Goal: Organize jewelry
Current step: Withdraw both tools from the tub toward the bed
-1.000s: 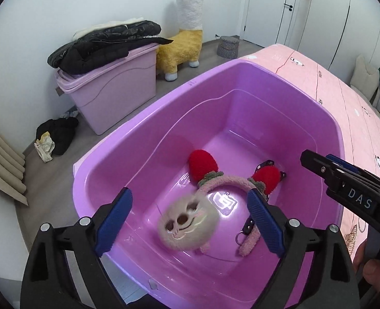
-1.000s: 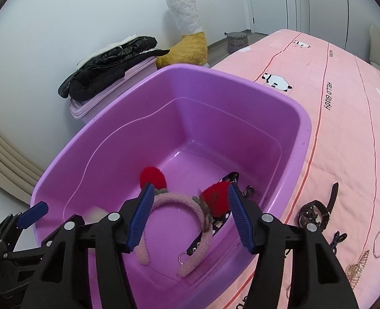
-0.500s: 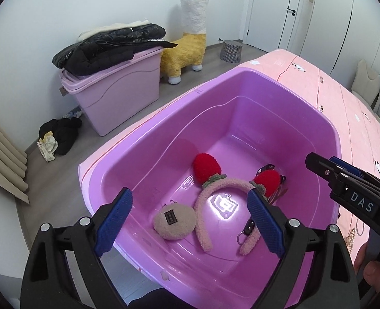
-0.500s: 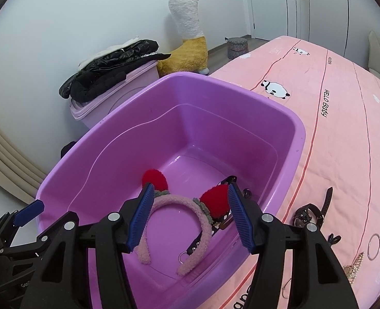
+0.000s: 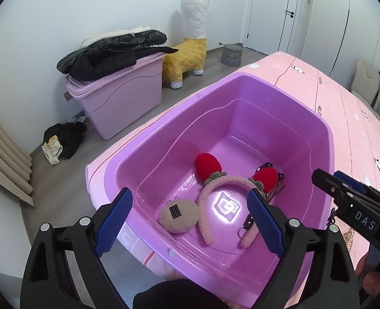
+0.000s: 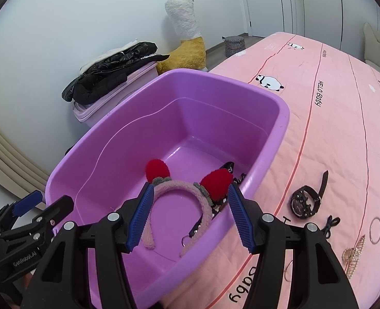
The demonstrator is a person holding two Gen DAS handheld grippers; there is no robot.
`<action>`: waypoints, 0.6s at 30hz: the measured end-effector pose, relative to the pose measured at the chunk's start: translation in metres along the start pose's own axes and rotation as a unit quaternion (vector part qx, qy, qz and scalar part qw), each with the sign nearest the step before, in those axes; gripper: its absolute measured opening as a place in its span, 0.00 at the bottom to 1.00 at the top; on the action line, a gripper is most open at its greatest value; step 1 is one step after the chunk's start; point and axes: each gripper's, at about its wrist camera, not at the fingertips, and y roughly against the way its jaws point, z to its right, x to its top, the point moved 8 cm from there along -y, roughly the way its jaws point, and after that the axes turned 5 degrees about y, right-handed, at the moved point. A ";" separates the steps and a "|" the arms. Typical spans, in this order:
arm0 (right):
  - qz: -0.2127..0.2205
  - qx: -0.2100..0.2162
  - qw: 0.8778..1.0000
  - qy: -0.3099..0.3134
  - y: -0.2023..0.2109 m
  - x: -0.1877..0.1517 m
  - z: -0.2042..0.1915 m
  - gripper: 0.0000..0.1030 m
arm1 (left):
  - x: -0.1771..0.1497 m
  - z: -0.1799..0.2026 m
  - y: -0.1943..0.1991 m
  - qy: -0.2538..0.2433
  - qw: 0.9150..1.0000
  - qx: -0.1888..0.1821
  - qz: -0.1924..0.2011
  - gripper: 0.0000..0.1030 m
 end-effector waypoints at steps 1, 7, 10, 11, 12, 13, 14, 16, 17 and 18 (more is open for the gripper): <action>0.000 -0.001 1.000 -0.002 0.003 -0.003 0.001 0.57 | -0.001 0.001 0.003 -0.001 1.000 -0.002 0.000 0.86; 0.008 -0.003 1.000 -0.012 0.030 -0.023 0.009 0.57 | -0.010 0.015 0.020 -0.015 1.000 -0.010 0.008 0.86; 0.014 -0.008 1.000 -0.018 0.046 -0.035 0.017 0.57 | -0.017 0.025 0.029 -0.027 0.999 -0.020 0.009 0.86; 0.018 -0.012 1.000 -0.022 0.053 -0.040 0.021 0.57 | -0.020 0.029 0.032 -0.031 0.999 -0.022 0.009 0.86; 0.021 -0.013 0.999 -0.026 0.059 -0.044 0.024 0.59 | -0.024 0.034 0.035 -0.037 0.999 -0.026 0.009 0.86; 0.026 -0.015 0.999 -0.032 0.066 -0.050 0.028 0.59 | -0.028 0.039 0.039 -0.043 0.999 -0.031 0.010 0.86; 0.029 -0.017 0.999 -0.037 0.071 -0.054 0.031 0.59 | -0.032 0.044 0.042 -0.049 0.998 -0.034 0.010 0.86; 0.036 -0.021 0.998 -0.051 0.084 -0.066 0.042 0.59 | -0.039 0.055 0.047 -0.062 0.997 -0.043 0.011 0.86; 0.037 -0.024 0.997 -0.058 0.090 -0.074 0.048 0.59 | -0.044 0.062 0.050 -0.071 0.996 -0.048 0.010 0.86; 0.038 -0.026 0.997 -0.064 0.096 -0.080 0.052 0.59 | -0.048 0.068 0.053 -0.077 0.996 -0.054 0.010 0.86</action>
